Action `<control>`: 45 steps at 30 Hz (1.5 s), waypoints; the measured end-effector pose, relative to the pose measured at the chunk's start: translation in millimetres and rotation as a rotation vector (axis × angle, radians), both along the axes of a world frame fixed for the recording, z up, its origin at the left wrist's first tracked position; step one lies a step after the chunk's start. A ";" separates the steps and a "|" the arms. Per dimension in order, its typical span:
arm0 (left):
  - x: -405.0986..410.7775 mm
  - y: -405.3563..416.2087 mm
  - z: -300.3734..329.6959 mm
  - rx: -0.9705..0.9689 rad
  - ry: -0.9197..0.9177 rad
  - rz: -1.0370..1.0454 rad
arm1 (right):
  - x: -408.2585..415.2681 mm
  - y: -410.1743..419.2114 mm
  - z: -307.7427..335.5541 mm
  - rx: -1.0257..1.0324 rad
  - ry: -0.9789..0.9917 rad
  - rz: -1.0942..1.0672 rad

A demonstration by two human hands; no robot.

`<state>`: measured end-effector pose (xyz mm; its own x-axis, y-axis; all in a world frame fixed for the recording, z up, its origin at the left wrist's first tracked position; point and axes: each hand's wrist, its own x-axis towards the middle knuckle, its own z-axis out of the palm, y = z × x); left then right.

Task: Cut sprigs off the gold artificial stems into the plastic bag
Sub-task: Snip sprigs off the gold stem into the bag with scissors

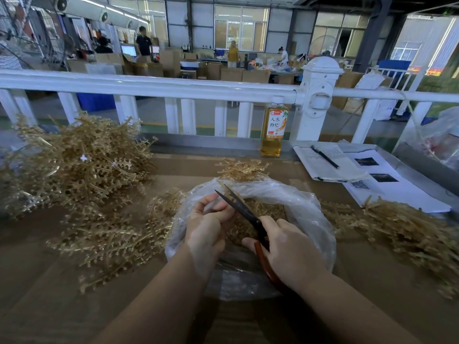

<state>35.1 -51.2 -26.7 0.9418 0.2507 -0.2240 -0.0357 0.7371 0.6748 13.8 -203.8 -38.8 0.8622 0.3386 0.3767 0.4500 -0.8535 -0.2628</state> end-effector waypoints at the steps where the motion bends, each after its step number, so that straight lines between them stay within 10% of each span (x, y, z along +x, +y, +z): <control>1: 0.0 -0.1 -0.3 0.006 0.013 0.014 | -0.1 0.0 -0.9 0.002 -0.003 -0.007; 45: 12.5 4.6 -14.1 -0.007 0.048 -0.126 | -0.5 0.7 4.5 -0.085 0.004 -0.011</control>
